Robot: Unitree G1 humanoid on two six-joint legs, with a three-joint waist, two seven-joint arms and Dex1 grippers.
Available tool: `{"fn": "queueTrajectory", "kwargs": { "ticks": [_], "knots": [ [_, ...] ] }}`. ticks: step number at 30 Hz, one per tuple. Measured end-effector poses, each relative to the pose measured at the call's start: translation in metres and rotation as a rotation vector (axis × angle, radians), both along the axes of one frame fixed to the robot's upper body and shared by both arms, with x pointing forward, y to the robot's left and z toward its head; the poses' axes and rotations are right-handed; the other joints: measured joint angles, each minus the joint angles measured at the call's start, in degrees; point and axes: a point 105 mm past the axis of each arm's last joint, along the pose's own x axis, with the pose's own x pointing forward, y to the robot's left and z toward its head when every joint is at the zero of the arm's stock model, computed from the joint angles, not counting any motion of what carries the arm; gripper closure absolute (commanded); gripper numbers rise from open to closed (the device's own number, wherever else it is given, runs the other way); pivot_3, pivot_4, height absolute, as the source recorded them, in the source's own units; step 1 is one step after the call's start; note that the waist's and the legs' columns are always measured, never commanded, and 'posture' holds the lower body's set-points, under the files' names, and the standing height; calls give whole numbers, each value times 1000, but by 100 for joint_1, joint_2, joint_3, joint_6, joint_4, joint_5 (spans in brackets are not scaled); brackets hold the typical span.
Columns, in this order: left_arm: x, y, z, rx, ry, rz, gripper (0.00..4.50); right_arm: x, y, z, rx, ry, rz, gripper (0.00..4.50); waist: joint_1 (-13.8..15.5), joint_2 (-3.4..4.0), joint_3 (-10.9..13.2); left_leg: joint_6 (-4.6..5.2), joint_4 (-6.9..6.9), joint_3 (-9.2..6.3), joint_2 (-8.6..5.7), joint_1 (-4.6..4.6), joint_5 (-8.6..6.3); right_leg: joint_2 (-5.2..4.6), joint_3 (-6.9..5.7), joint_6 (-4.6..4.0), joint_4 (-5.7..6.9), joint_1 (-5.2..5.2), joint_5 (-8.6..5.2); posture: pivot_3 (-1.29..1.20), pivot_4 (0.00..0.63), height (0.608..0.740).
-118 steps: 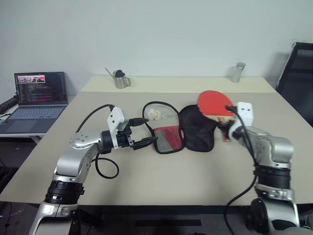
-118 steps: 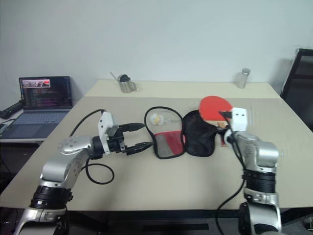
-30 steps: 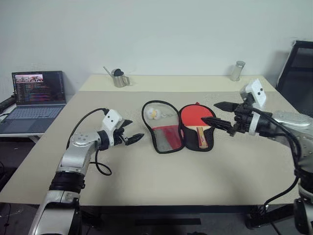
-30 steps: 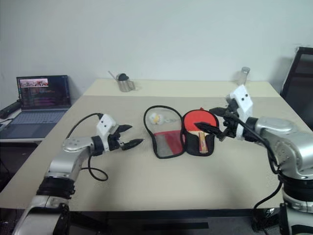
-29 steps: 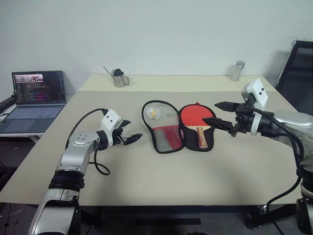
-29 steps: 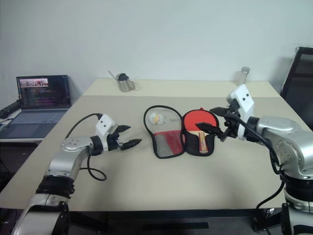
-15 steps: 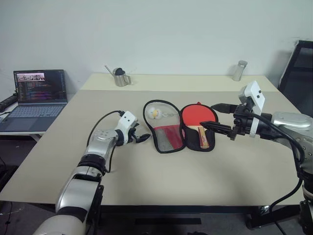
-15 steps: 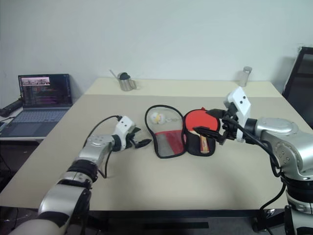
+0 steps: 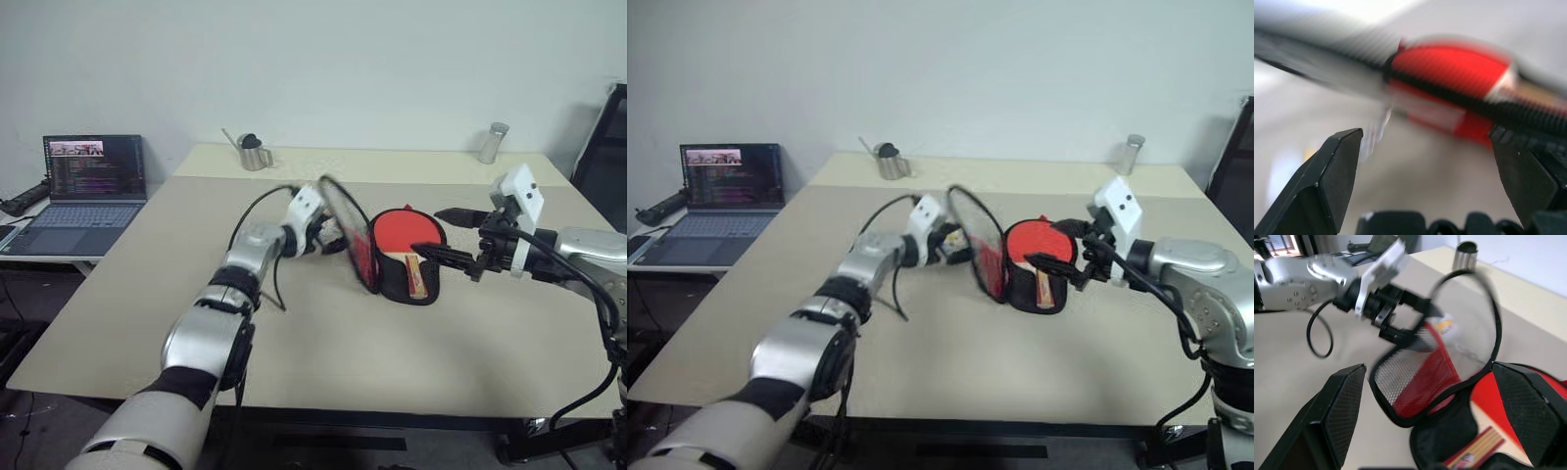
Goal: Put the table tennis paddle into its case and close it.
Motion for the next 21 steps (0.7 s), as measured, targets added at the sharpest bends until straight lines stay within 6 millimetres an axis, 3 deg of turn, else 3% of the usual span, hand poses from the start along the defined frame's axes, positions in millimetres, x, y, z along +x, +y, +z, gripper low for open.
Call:
{"fn": "queueTrajectory", "kwargs": {
  "ticks": [7, 12, 15, 18, 21],
  "knots": [
    [-14, -50, -12, -6, 38, -106, 0, -5, -37, -2, -30, 22, -161, 23, -5, 0, 0, 1, 1, 2, 0, 1, 0, 1, 4, 0, 3, 0, 0, 0, 150, 740],
    [-15, -60, -8, -1, 18, -115, 0, -5, -45, -5, -19, 46, -219, 23, -32, 0, 0, 1, -1, 4, 4, 6, 1, 5, 8, 0, 11, 0, 0, 0, 150, 740],
    [-15, -50, -4, 5, 6, -137, 0, -2, -46, -9, 7, 60, -244, 23, -39, 0, 0, 1, 0, 7, 4, 7, 1, 5, 11, 0, 12, 0, 0, 0, 150, 740],
    [-12, -23, 1, -3, 6, -132, 0, 7, -47, -19, 56, 98, -276, 23, -61, 0, 0, 0, -1, 9, 4, 9, 2, 6, 13, 0, 14, -1, 0, 0, 150, 740],
    [-12, 10, 9, -25, -5, -141, 0, 25, -46, -41, 85, 173, -328, 23, -72, 1, -1, 0, 0, 11, 4, 11, 2, 6, 14, -1, 15, -1, 0, 0, 150, 740]
  ]
}}
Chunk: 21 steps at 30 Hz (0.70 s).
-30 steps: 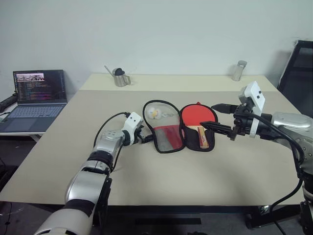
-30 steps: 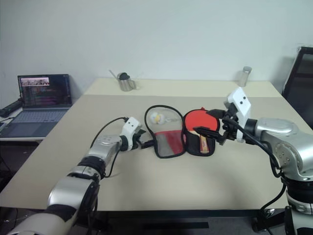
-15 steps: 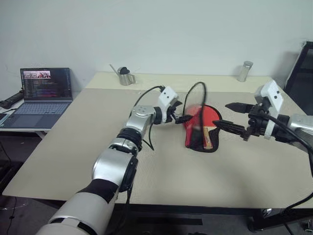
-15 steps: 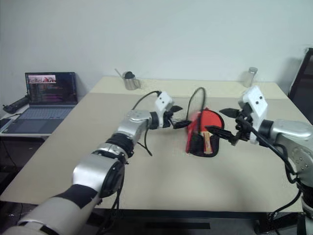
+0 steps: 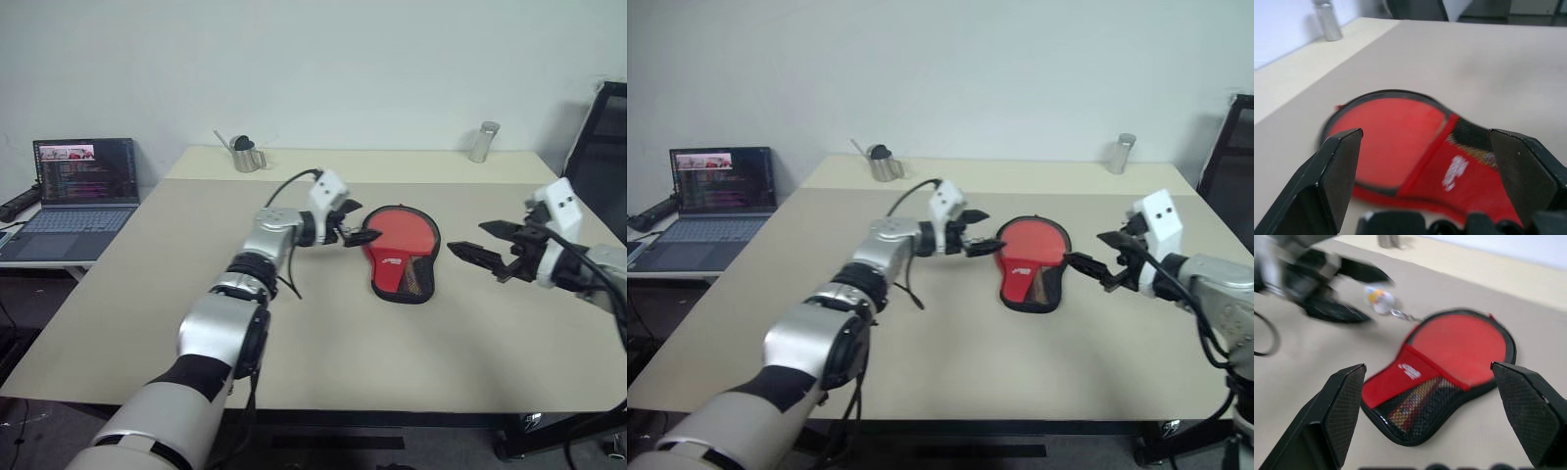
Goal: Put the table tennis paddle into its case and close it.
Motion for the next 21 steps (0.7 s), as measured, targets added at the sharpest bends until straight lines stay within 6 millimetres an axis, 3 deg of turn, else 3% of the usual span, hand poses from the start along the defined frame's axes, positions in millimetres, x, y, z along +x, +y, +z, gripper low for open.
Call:
{"fn": "queueTrajectory", "kwargs": {
  "ticks": [4, 9, 21],
  "knots": [
    [-8, 29, -1, -3, 3, -42, 0, 25, -1, -32, 6, 103, -76, 23, -8, 1, 0, -1, 3, 3, -2, -1, 1, -1, 1, 0, -2, 0, 0, 0, 150, 740],
    [-24, 49, -6, -13, 22, -89, 0, 59, -6, -48, 57, 145, -181, 23, -22, 1, 0, -6, 4, 0, -1, -3, 3, 0, 2, 0, -2, -1, 0, 0, 150, 740],
    [-41, 59, 9, -38, -3, -64, 0, 100, 0, -85, 16, 216, -263, 23, -96, 2, -1, -8, 7, 2, -1, -1, 5, -1, 6, -1, 13, -4, 0, 0, 150, 740]
  ]
}}
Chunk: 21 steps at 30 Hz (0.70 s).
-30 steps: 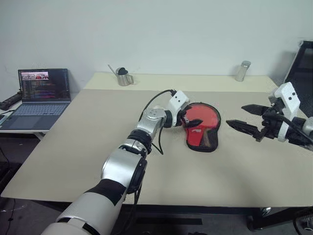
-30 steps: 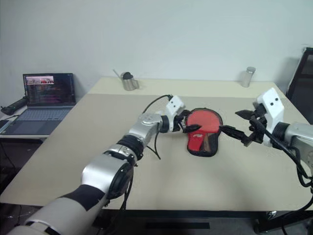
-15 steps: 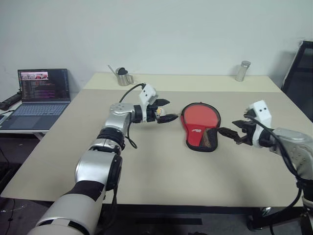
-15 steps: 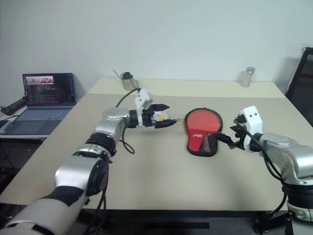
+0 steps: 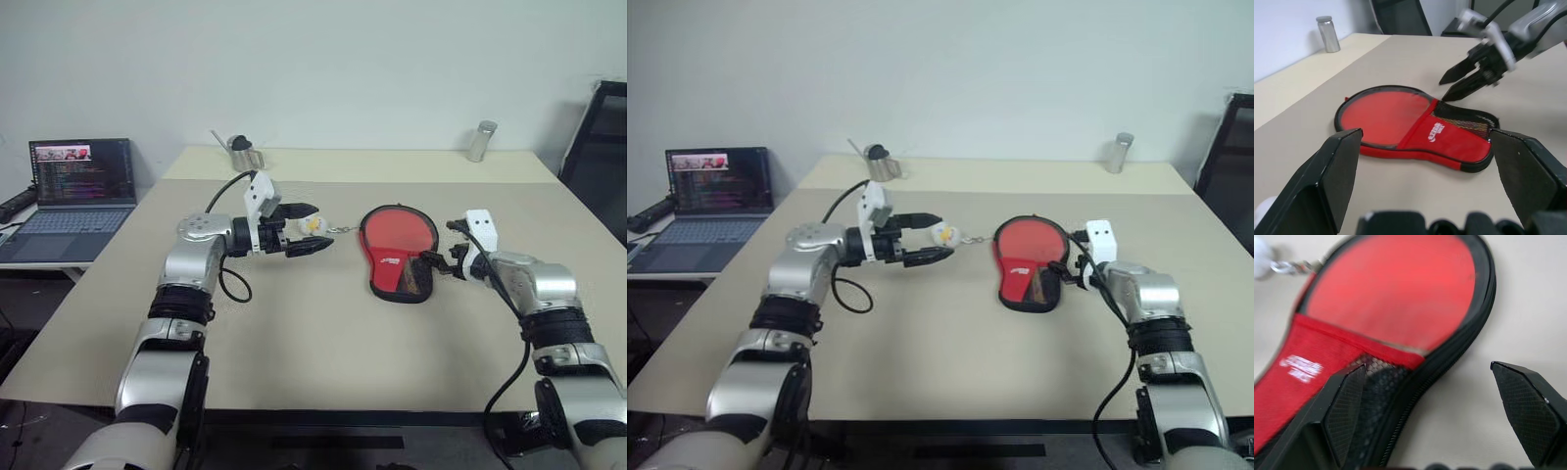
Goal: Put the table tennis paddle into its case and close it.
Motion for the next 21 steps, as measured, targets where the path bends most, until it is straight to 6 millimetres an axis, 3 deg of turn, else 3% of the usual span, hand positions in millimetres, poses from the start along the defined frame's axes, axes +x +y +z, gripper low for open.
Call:
{"fn": "queueTrajectory", "kwargs": {
  "ticks": [3, 21],
  "knots": [
    [-1, -1, 3, -1, -6, 5, 0, 2, 2, -11, -23, 16, 10, 23, -4, 0, 0, 0, 2, 3, 0, 1, 0, 0, 3, 0, 6, -1, 0, 0, 150, 740],
    [0, -4, 2, -2, 2, 18, 0, 9, 26, -21, -47, 50, 104, 23, -77, 1, -2, -2, 9, 21, 4, 51, 3, 2, 20, 0, 68, 6, 0, 0, 150, 740]
  ]
}}
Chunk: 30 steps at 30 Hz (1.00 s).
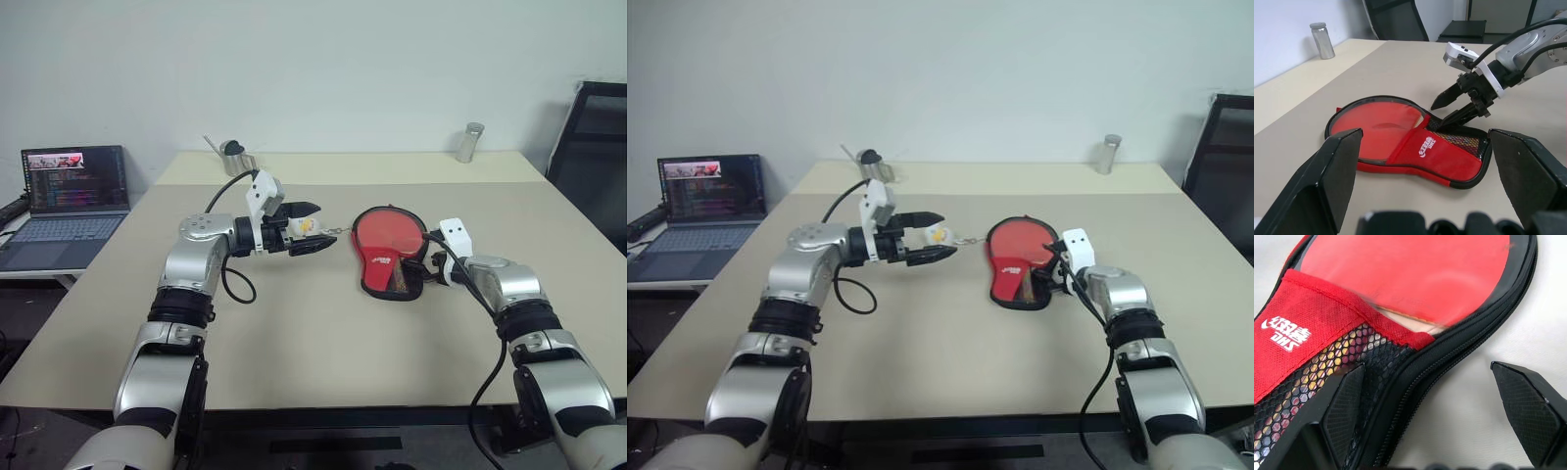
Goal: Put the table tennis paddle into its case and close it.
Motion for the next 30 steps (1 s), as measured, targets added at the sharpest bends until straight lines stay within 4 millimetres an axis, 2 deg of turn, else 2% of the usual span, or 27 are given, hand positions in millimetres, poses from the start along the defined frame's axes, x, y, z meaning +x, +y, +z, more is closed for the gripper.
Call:
{"fn": "queueTrajectory", "kwargs": {
  "ticks": [10, 23, 30],
  "knots": [
    [-1, 0, -6, 18, 4, -1, 0, 4, 13, -4, 98, 50, -12, 23, -83, -11, -17, 0, 0, 0, 3, 4, 0, 1, 1, 0, 2, 2, 0, 0, 150, 740],
    [-1, 11, -11, 36, 10, 25, 0, 5, 38, -8, 57, 16, 67, 23, -242, -32, -36, -1, -7, 2, 8, 17, 0, 4, 6, 0, 8, 5, 0, 0, 150, 740],
    [-1, 11, -11, 36, 5, 32, 0, 6, 40, -8, 61, 11, 63, 23, -245, -32, -36, -1, -9, 1, 8, 19, 0, 4, 6, 0, 8, 5, 0, 0, 150, 740]
  ]
}}
